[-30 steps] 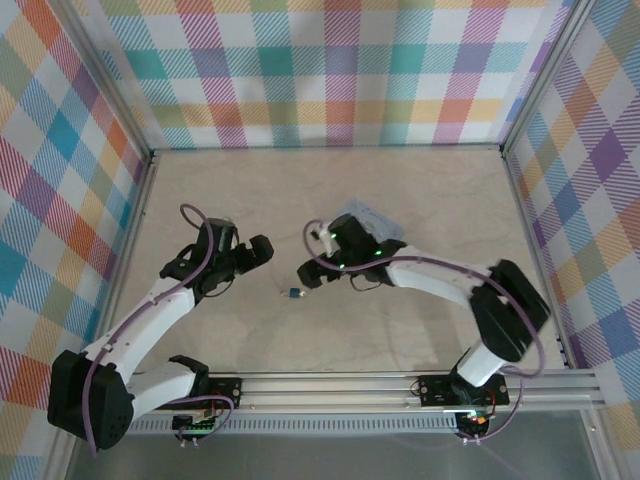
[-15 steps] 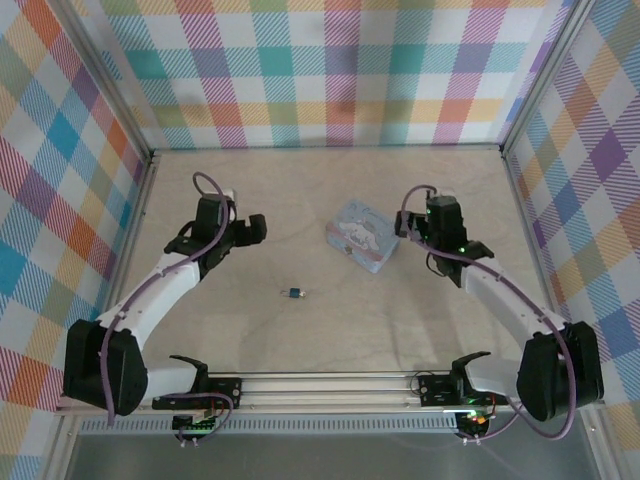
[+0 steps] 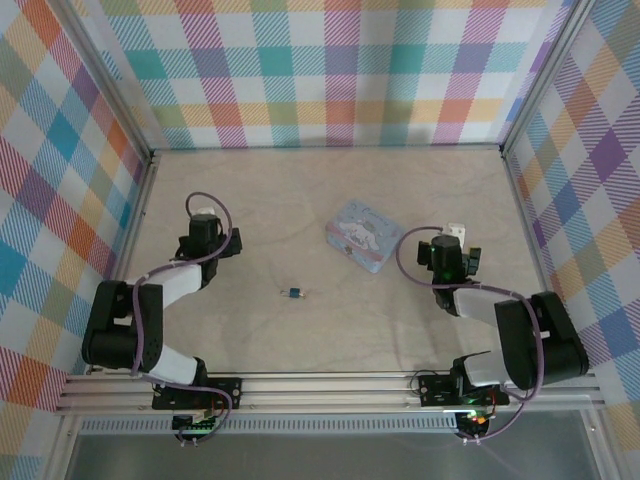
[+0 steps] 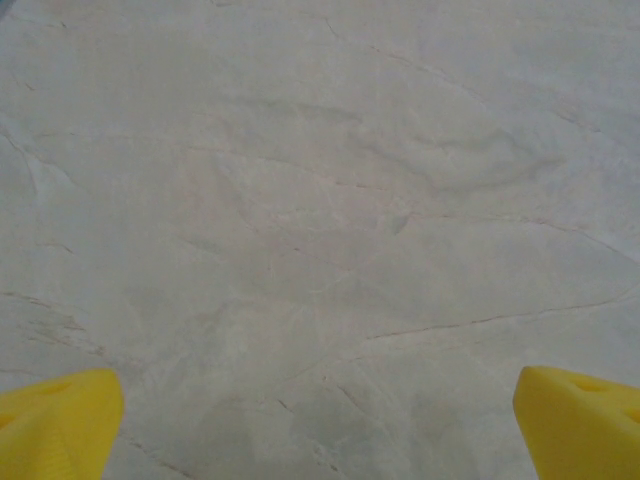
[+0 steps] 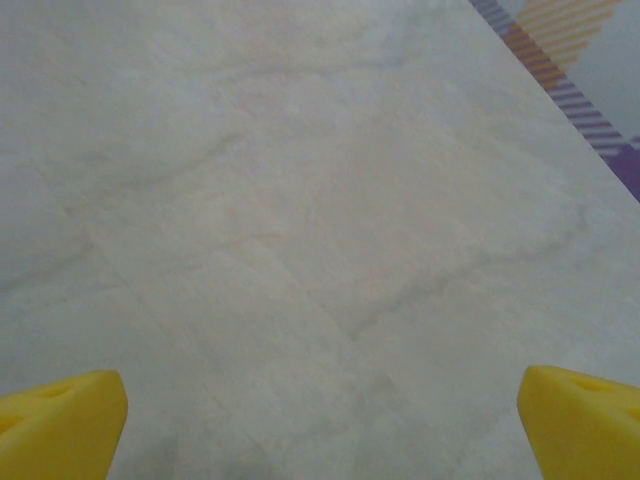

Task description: Unlock the padlock with the key

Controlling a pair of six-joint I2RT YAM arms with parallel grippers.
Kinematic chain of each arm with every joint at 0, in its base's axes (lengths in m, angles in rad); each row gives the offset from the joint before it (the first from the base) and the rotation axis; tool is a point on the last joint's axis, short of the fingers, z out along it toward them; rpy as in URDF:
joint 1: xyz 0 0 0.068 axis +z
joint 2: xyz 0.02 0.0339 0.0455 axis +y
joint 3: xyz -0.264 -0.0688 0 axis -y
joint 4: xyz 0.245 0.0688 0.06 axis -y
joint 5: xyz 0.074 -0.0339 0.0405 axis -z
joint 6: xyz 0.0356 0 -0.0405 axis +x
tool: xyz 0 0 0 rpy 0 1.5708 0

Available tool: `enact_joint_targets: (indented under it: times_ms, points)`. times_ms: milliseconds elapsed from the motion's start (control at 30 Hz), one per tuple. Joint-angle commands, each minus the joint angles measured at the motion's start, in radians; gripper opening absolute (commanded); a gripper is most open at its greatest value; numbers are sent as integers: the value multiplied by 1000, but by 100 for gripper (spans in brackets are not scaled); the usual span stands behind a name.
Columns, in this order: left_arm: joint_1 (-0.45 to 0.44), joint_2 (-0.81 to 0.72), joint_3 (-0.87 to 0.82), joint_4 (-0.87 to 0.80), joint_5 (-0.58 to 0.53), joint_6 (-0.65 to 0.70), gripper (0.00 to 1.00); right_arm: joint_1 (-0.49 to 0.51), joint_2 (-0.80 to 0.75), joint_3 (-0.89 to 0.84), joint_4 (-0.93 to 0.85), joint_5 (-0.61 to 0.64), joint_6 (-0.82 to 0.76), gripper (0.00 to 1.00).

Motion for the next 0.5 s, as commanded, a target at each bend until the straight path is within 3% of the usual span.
enact_joint_targets:
  times_ms: [0, 67, 100, 133, 167, 200, 400, 467]
  points:
    - [24, 45, -110, 365, 56, 36, 100, -60, 102, -30, 440, -149, -87, 100]
    - [24, 67, -173, 481, 182, 83, 100, -98, 75, 20, 273, -273, -64, 100]
    - [25, 88, -193, 557, 189, 90, 100, -141, 96, 20, 298, -354, -43, 100]
    - [27, 69, -178, 487, 191, 87, 100, -163, 106, 28, 264, -422, -37, 100]
    - [28, 78, -186, 522, 190, 88, 100, -165, 170, 22, 386, -413, -44, 100]
    - [26, 72, -182, 503, 186, 89, 100, -154, 148, 2, 366, -380, -43, 100]
    - [20, 72, -182, 504, 176, 93, 100, -162, 148, 23, 330, -457, -60, 100]
    - [20, 73, -183, 506, 176, 91, 100, -198, 146, 50, 270, -537, -42, 100]
